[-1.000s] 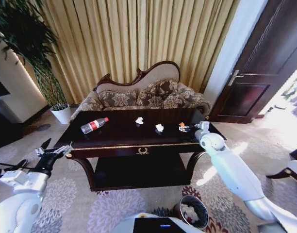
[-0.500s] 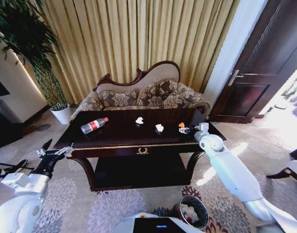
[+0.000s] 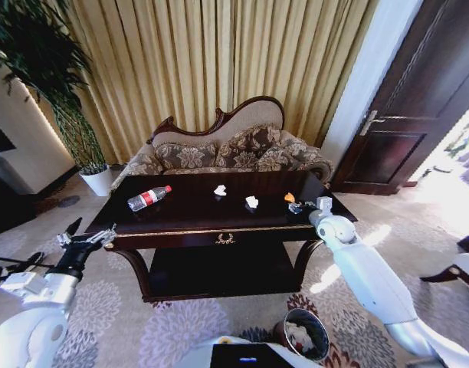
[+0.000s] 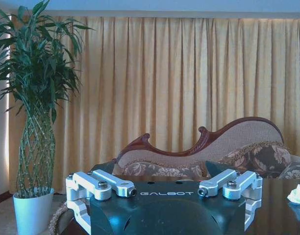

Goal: Move to the front of the table and place the trash on the table into the trash bin.

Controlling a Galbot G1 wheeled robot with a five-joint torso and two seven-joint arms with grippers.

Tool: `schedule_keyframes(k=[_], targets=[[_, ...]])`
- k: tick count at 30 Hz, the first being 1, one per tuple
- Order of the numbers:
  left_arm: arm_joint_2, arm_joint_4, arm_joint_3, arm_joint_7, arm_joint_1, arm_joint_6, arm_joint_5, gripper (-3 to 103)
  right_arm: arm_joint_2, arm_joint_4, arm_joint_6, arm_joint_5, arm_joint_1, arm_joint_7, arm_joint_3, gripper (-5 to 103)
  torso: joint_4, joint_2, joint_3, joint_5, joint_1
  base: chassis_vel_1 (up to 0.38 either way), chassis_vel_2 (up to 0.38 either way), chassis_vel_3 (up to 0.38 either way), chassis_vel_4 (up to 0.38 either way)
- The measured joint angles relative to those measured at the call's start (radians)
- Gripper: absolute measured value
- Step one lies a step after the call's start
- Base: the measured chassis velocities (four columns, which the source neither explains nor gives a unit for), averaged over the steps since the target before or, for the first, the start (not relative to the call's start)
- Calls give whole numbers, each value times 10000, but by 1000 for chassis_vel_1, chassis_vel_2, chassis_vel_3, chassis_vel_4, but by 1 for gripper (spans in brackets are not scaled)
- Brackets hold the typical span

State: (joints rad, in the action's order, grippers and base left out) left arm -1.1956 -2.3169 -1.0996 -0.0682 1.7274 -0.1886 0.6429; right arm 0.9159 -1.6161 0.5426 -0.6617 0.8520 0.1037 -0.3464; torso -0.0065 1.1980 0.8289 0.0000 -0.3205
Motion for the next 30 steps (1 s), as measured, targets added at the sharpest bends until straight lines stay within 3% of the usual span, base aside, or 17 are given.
schedule_keyframes(k=[4,7,9,16,25,26,27,30], targets=[[-10,8,1,0,1,17,1,100,-3,-80,-17,-26,9,54,-52,27,0,0,-1,0,0,0,0,0,0],[-11,48,2,-1,6,57,4,100,31,-207,-99,-63,88,136,-148,10,0,0,0,0,0,0,0,0,0],[-9,64,2,-2,5,81,5,100,45,-232,-165,-66,128,148,-174,5,1,0,-1,-1,0,0,0,0,0],[-22,81,17,-10,1,102,6,100,116,-397,-239,-70,272,216,-362,4,1,0,0,0,0,0,0,0,0],[-28,156,16,-10,-33,147,8,100,99,-1343,-438,-410,964,395,-1552,4,1,0,-1,-2,0,0,0,0,0],[-25,226,9,-6,-71,168,16,100,149,-1630,-909,-478,1387,589,-1985,4,-3,0,0,0,0,0,0,0,0],[-25,226,9,-6,-71,168,16,100,149,-1630,-909,-478,1387,589,-1985,4,-3,0,0,0,0,0,0,0,0],[-50,384,61,-6,-180,187,18,100,487,-2029,-2179,-695,1983,1079,-2405,4,0,0,-1,2,0,0,0,0,0]])
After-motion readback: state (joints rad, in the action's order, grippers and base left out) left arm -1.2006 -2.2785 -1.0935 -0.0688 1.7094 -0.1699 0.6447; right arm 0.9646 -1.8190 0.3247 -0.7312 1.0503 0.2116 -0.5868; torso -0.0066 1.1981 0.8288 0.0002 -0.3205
